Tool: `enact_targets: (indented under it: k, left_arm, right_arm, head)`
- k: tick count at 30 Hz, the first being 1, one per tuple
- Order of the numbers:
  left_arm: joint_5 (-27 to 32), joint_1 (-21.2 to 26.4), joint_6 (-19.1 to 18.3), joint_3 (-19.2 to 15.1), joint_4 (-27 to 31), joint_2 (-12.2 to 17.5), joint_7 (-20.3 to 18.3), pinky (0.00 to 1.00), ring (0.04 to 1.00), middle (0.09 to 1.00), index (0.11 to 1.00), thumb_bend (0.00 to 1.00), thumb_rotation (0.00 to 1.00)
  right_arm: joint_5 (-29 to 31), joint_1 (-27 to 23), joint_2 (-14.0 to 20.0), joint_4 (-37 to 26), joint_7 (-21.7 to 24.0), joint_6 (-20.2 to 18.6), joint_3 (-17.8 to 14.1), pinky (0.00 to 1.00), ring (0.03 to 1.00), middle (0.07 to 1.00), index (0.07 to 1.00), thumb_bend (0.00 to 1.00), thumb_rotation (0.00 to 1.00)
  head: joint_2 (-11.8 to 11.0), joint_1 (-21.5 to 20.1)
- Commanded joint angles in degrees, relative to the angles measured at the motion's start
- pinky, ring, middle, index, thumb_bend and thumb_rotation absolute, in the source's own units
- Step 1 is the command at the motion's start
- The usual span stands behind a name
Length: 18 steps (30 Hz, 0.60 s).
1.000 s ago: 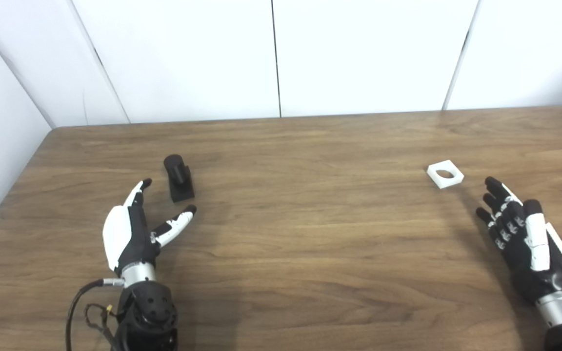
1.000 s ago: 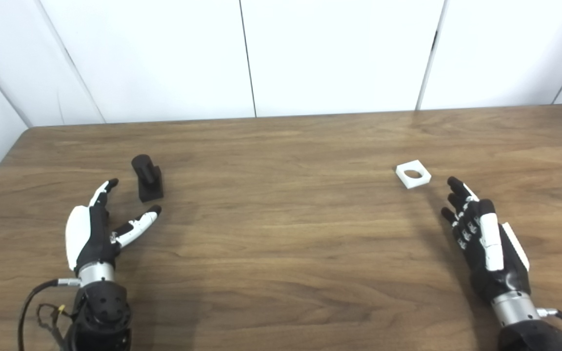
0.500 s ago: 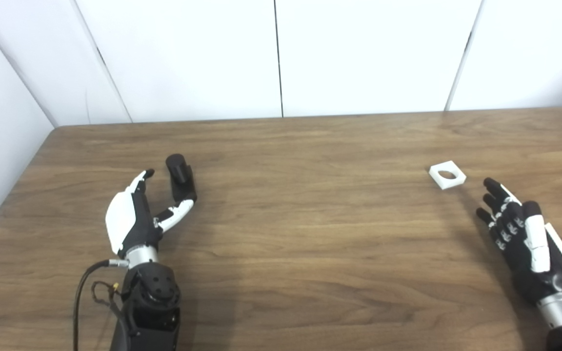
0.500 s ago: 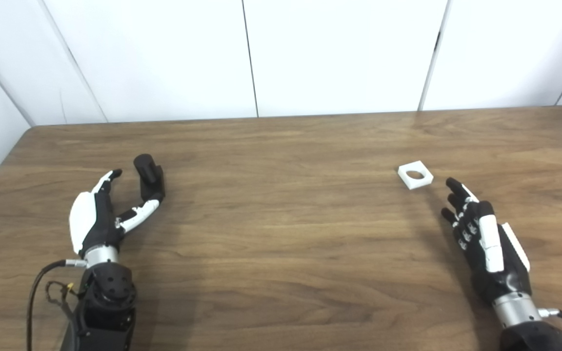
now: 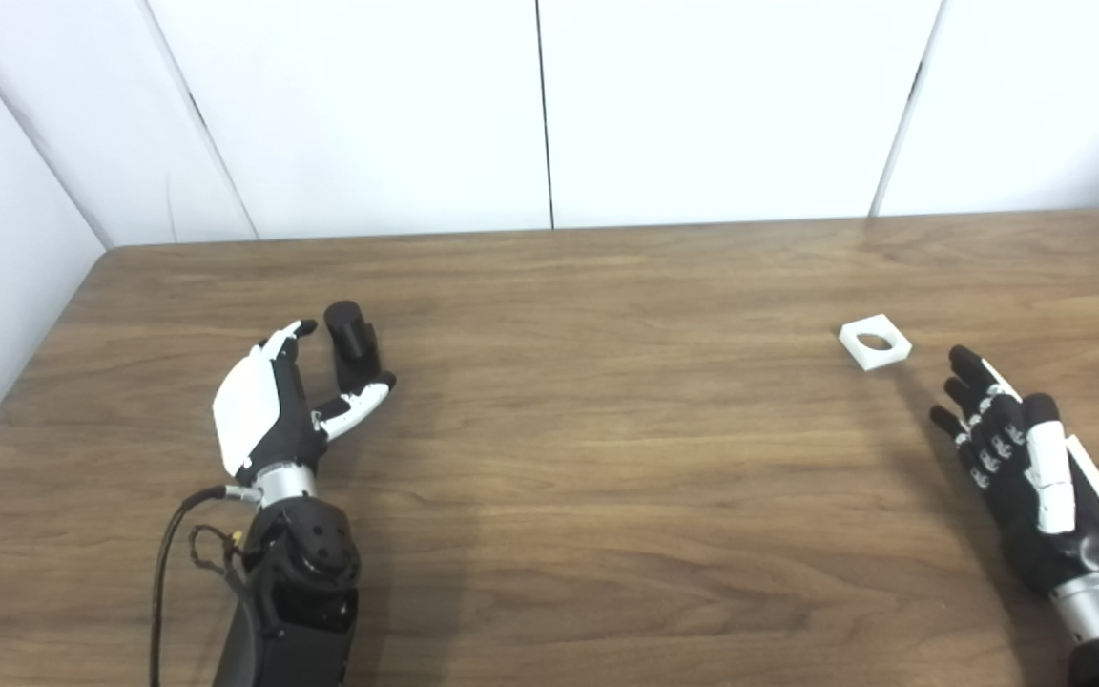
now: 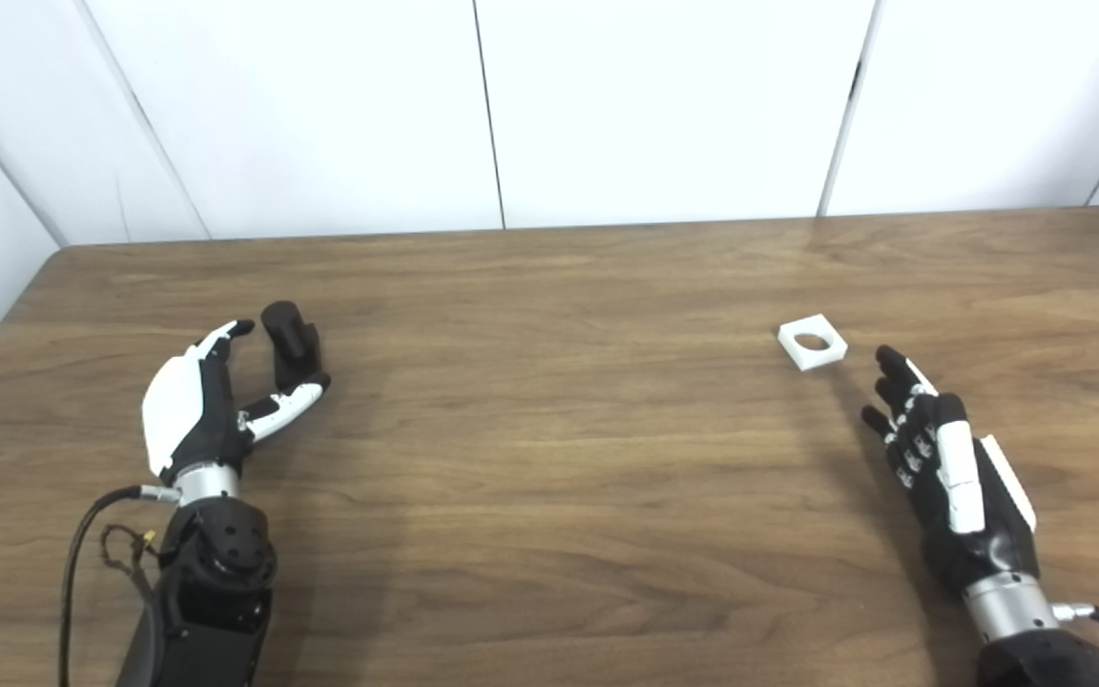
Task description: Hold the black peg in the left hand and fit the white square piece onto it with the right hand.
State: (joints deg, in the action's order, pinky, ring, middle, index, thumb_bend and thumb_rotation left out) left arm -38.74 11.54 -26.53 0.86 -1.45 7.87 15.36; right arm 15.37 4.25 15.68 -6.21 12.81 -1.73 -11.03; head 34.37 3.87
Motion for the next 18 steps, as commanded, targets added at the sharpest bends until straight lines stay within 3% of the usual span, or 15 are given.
enact_targets:
  k: [1,18]
  left_arm:
    - [-1.9,3.2,0.0,0.0,0.1,1.2,1.7,0.82,0.955,0.905,0.817,0.78,0.33]
    - [-3.4,8.2,-0.1,-0.2,-7.2,2.2,2.4,0.82,0.950,0.900,0.819,0.77,0.32]
  right_arm:
    - [-0.1,2.0,-1.4,2.4,-0.2,1.8,0.6,0.95,0.998,0.994,0.942,0.70,1.00]
    - [-0.3,2.7,-1.7,3.7,0.3,3.2,0.5,0.94,0.996,0.988,0.936,0.69,1.00]
  head:
    - [0.1,0.0]
    - [-0.3,0.1]
